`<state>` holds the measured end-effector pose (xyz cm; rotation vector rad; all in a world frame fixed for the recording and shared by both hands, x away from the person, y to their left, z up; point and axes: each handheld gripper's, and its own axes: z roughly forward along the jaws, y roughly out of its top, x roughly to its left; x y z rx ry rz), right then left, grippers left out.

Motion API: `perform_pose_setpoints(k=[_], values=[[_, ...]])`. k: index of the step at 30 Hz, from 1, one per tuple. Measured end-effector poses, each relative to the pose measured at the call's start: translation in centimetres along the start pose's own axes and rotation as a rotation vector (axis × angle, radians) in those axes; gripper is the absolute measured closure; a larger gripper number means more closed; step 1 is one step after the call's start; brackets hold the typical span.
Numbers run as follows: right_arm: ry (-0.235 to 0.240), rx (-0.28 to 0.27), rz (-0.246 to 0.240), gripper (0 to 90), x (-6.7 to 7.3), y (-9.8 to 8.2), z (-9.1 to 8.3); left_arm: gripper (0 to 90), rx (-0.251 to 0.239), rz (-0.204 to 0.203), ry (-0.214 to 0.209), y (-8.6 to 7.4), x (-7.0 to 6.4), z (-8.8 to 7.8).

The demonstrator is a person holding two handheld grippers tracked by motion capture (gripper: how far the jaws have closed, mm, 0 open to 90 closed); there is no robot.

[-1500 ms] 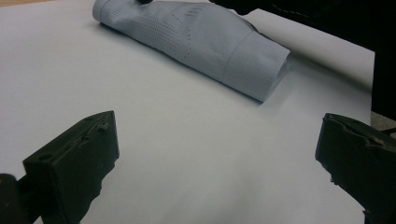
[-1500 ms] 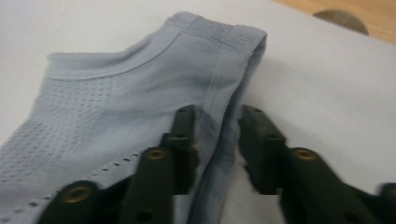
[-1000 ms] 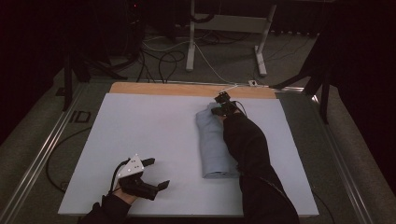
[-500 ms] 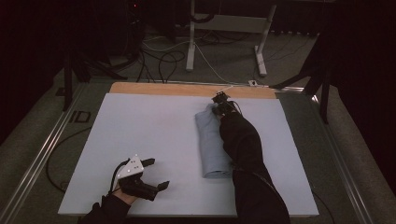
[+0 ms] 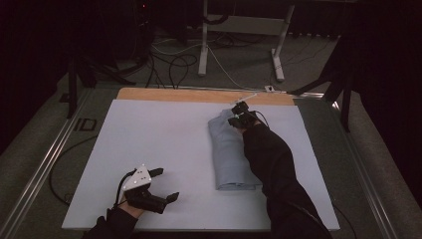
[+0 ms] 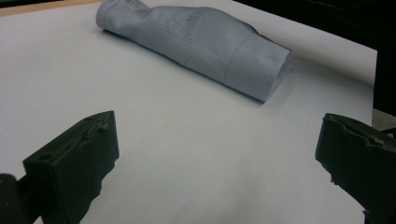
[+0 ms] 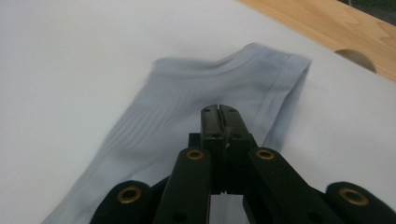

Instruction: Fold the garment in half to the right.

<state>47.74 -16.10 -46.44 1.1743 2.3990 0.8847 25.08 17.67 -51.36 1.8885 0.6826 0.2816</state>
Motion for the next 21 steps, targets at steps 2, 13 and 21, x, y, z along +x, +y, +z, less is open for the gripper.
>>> perform_pose_setpoints(k=[2, 13, 21], values=[[0.017, -0.017, -0.016, 90.0, 0.8, -0.8, -1.2, 0.1, 0.001, -0.001, 0.002, 0.0, 0.1, -0.1], [0.129, -0.085, -0.106, 90.0, 6.0, -5.9, -6.6, 0.1, 0.001, 0.0, 0.012, 0.1, 0.1, -0.2], [0.18, -0.07, -0.123, 90.0, 8.0, -10.6, -7.7, 0.1, 0.0, -0.001, 0.014, 0.0, 0.1, -0.3]])
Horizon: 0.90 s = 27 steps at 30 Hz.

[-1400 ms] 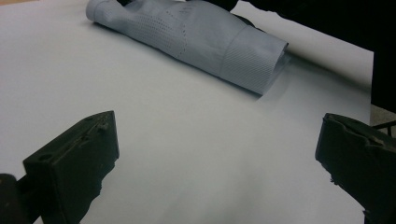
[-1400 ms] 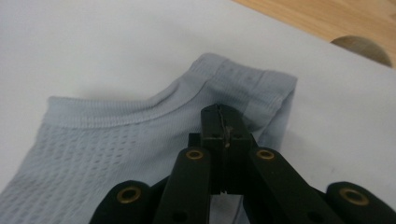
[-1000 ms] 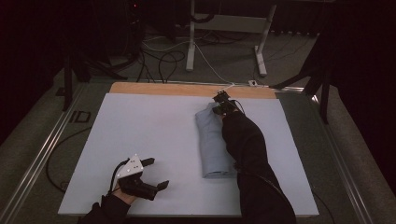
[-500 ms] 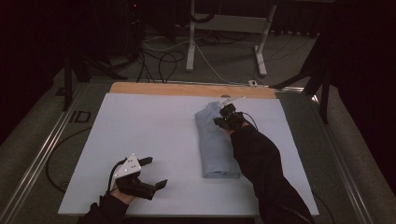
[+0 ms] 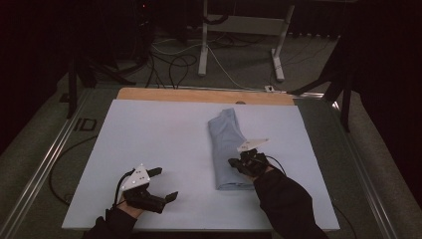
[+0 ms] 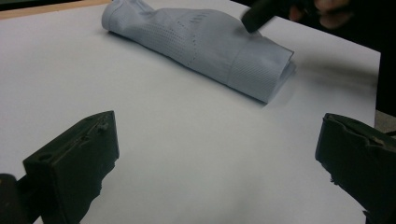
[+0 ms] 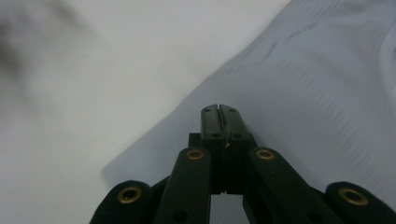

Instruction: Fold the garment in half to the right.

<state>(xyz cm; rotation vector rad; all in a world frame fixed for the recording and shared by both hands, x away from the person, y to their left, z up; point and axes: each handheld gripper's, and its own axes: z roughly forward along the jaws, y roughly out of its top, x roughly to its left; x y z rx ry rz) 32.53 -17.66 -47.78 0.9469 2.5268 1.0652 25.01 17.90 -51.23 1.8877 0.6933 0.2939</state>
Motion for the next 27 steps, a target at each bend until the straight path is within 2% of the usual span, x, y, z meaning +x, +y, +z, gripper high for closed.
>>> perform_pose_setpoints(k=[4, 9, 12, 14, 17, 20, 24, 27], values=[[0.023, 0.034, 0.008, 90.0, 0.8, -1.9, 0.5, 0.2, 0.005, 0.001, -0.001, 0.0, 0.1, 0.1], [0.036, 0.058, 0.034, 90.0, 1.0, -3.6, 1.7, 0.1, 0.001, -0.003, 0.004, 0.0, 0.1, 0.0], [0.066, 0.045, 0.059, 90.0, 1.4, -4.2, 2.2, 0.1, -0.002, -0.004, 0.005, 0.0, 0.1, 0.0], [0.054, 0.033, 0.038, 90.0, 1.9, -4.5, 2.2, 0.1, 0.001, -0.004, 0.004, -0.1, 0.1, 0.0], [0.055, 0.027, 0.044, 90.0, 2.0, -4.7, 2.1, 0.2, 0.003, -0.008, 0.0, -0.1, 0.0, 0.1], [0.048, 0.028, 0.025, 90.0, 2.3, -4.7, 2.1, 0.2, 0.008, -0.002, 0.0, -0.1, 0.0, 0.2], [0.061, 0.029, 0.012, 90.0, 2.5, -4.7, 2.1, 0.1, 0.011, -0.003, -0.001, -0.1, 0.0, 0.2], [0.078, 0.024, 0.025, 90.0, 2.4, -4.8, 2.2, 0.1, 0.014, -0.005, -0.001, -0.2, 0.0, 0.3]])
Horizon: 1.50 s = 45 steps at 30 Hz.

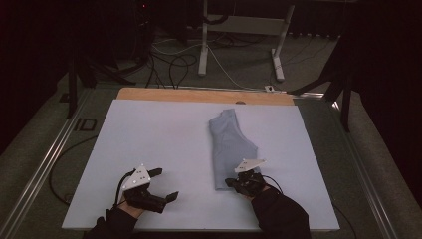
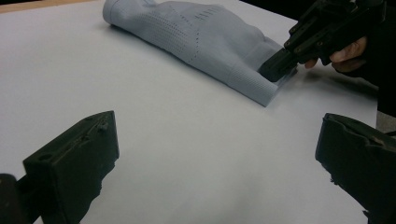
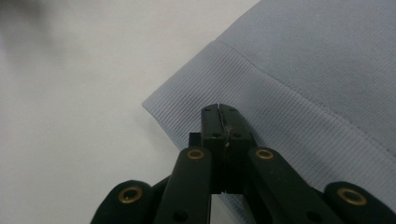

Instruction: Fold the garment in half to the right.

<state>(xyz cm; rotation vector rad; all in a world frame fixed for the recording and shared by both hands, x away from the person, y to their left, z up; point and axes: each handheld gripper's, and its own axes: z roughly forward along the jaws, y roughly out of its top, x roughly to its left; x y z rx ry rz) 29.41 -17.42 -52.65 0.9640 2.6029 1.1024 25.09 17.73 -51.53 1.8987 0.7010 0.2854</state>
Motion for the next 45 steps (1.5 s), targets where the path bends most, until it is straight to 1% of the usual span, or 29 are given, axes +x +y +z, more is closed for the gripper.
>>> perform_pose_setpoints(k=[1, 2, 3, 5, 8, 9, 12, 14, 17, 19, 21, 23, 25, 26, 28, 29, 31, 32, 34, 39, 40, 43, 45], values=[[-0.003, 0.002, -0.001, 90.0, 0.1, 0.1, 0.1, 0.1, 0.0, 0.003, 0.001, 0.0, 0.0, 0.1], [-0.006, 0.002, -0.015, 90.0, 0.2, 0.2, 0.2, 0.2, 0.001, 0.001, 0.001, 0.0, 0.0, 0.1], [-0.002, -0.001, -0.016, 90.0, 0.2, 0.3, 0.4, 0.1, 0.001, -0.003, 0.0, 0.0, 0.1, 0.1], [0.021, -0.015, 0.005, 90.0, 0.0, 0.4, 0.7, 0.1, 0.001, -0.002, 0.002, 0.0, 0.0, 0.1], [0.013, -0.019, -0.012, 90.0, 0.2, 0.3, 0.7, 0.1, 0.003, 0.001, 0.002, 0.0, -0.1, 0.1], [0.015, -0.017, -0.011, 90.0, 0.2, 0.3, 0.6, 0.1, 0.002, -0.003, 0.002, 0.0, 0.0, 0.2], [0.012, -0.008, -0.026, 90.0, 0.5, 0.3, 0.5, 0.2, 0.006, 0.003, 0.0, 0.0, -0.1, 0.2], [0.011, -0.002, -0.041, 90.0, 0.7, 0.3, 0.5, 0.1, 0.003, -0.001, 0.002, -0.1, 0.0, 0.1], [0.01, -0.001, -0.043, 90.0, 0.7, 0.3, 0.5, 0.2, 0.002, 0.0, 0.002, 0.0, 0.0, 0.1], [0.019, 0.001, -0.034, 90.0, 0.6, 0.4, 0.4, 0.2, -0.002, -0.004, 0.004, 0.0, 0.1, 0.0], [0.035, -0.009, -0.012, 90.0, 0.4, 0.6, 0.3, 0.1, -0.003, 0.002, 0.006, 0.1, 0.1, -0.1], [0.031, -0.02, -0.035, 90.0, 0.5, 0.9, 0.0, 0.1, -0.003, 0.002, 0.007, 0.1, 0.1, -0.2], [0.038, -0.04, -0.033, 90.0, 0.4, 1.2, -0.3, 0.1, -0.004, -0.004, 0.01, 0.2, 0.3, -0.2], [0.035, -0.046, -0.039, 87.4, 0.4, 1.4, -0.4, 0.1, -0.005, -0.006, 0.01, 0.2, 0.3, -0.3], [0.047, -0.065, -0.052, 78.8, 0.3, 1.7, -0.7, 0.1, -0.003, 0.003, 0.011, 0.3, 0.4, -0.5], [0.047, -0.077, -0.056, 71.7, 0.3, 1.9, -1.0, 0.1, -0.005, 0.002, 0.014, 0.3, 0.4, -0.5], [0.049, -0.093, -0.061, 61.4, 0.3, 2.1, -1.2, 0.1, -0.011, -0.004, 0.014, 0.3, 0.5, -0.7], [0.055, -0.103, -0.058, 54.3, 0.2, 2.2, -1.4, 0.1, -0.014, -0.002, 0.013, 0.3, 0.6, -0.8], [0.062, -0.117, -0.058, 45.8, 0.0, 2.4, -1.6, 0.1, -0.014, 0.0, 0.014, 0.4, 0.7, -1.0], [0.09, -0.152, -0.059, 14.5, 0.0, 2.5, -1.9, 0.1, -0.018, -0.007, 0.015, 0.4, 1.1, -1.4], [0.089, -0.153, -0.054, 11.5, -0.1, 2.6, -1.9, 0.1, -0.018, -0.009, 0.015, 0.4, 1.1, -1.4], [0.087, -0.164, -0.045, 9.2, -0.4, 2.7, -2.0, 0.1, -0.015, -0.005, 0.009, 0.4, 1.2, -1.5], [0.096, -0.184, -0.045, 8.9, -0.6, 2.8, -2.2, 0.1, -0.008, 0.002, 0.005, 0.5, 1.2, -1.6]])
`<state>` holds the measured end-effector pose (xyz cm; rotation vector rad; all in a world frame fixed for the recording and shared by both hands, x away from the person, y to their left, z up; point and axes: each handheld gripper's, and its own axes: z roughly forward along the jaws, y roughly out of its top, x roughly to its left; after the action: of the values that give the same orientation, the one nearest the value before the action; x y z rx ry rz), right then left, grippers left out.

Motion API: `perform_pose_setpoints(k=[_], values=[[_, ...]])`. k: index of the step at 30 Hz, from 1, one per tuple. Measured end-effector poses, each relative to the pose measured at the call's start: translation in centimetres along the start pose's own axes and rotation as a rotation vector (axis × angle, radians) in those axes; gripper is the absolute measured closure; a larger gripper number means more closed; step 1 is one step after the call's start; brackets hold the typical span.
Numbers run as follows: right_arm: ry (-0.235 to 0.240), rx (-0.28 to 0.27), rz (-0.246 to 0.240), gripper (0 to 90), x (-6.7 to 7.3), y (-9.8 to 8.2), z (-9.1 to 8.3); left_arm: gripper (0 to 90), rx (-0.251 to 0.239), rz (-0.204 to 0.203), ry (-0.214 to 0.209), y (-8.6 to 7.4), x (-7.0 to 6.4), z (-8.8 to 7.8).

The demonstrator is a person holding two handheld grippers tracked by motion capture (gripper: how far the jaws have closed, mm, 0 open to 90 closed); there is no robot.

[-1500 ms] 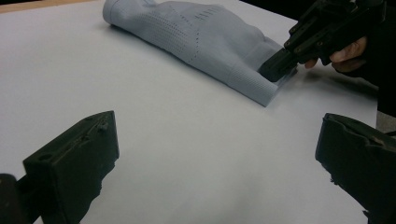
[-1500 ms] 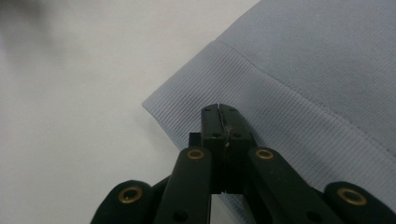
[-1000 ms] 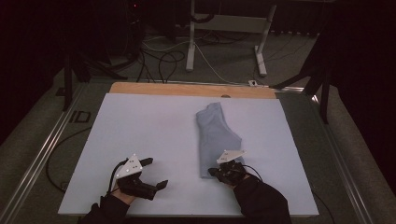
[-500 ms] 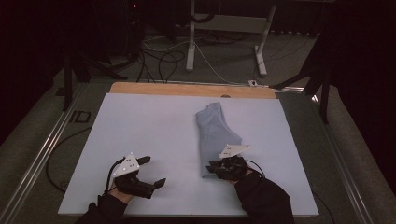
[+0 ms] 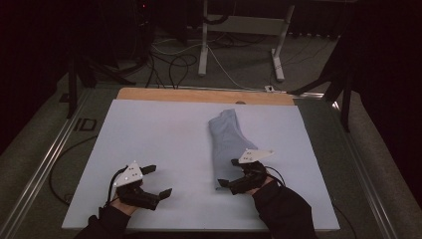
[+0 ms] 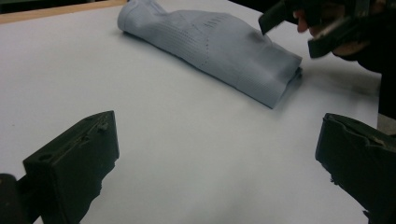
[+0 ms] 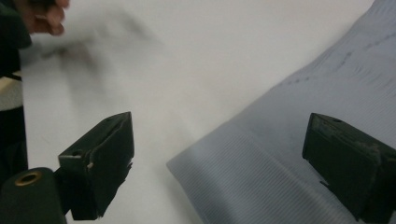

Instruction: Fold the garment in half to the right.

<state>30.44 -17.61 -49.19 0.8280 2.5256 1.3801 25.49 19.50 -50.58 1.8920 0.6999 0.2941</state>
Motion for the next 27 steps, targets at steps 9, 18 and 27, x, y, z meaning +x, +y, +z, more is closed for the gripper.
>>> perform_pose_setpoints(k=[9, 18, 27], values=[[-0.009, -0.025, -0.013, 8.8, -0.5, 0.4, -0.9, 0.1, 0.001, -0.007, -0.035, -0.1, 0.7, -0.5], [-0.033, -0.04, -0.019, 8.8, -0.9, -0.8, -2.2, 0.1, 0.002, -0.009, -0.023, -0.4, 1.3, -1.3], [-0.072, -0.055, -0.012, 8.9, -1.4, -2.8, -3.9, 0.1, 0.018, -0.015, 0.009, -1.1, 2.1, -2.1]])
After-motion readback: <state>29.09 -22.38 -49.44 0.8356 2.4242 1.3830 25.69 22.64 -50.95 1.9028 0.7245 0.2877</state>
